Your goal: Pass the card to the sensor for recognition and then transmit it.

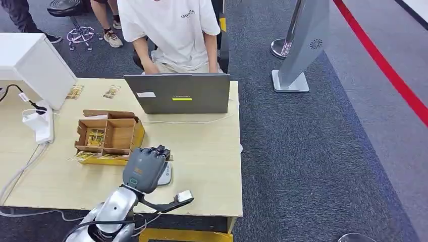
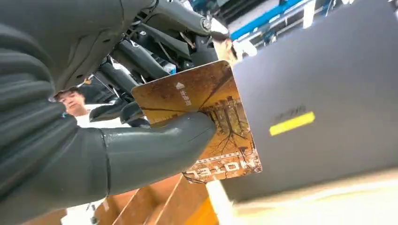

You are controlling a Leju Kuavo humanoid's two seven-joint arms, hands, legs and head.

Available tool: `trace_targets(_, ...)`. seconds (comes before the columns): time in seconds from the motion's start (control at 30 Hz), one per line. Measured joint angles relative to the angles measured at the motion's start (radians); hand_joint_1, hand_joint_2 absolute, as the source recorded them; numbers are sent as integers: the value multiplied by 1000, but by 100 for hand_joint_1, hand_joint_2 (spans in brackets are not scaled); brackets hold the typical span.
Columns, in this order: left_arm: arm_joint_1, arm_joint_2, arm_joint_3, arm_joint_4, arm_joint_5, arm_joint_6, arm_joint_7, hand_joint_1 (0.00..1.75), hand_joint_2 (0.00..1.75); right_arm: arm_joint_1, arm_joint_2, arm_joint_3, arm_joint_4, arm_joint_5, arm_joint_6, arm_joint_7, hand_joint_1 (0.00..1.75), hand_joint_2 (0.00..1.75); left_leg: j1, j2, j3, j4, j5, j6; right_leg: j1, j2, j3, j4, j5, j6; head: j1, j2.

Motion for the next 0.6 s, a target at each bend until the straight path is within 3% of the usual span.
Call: trace_targets(0.6, 76, 8, 77, 58, -3, -33, -12, 175, 175, 2, 0, -13, 0, 17, -8, 6, 0, 175, 0, 0, 0, 0, 0, 0, 0, -1, 0, 0, 0, 0, 0, 0)
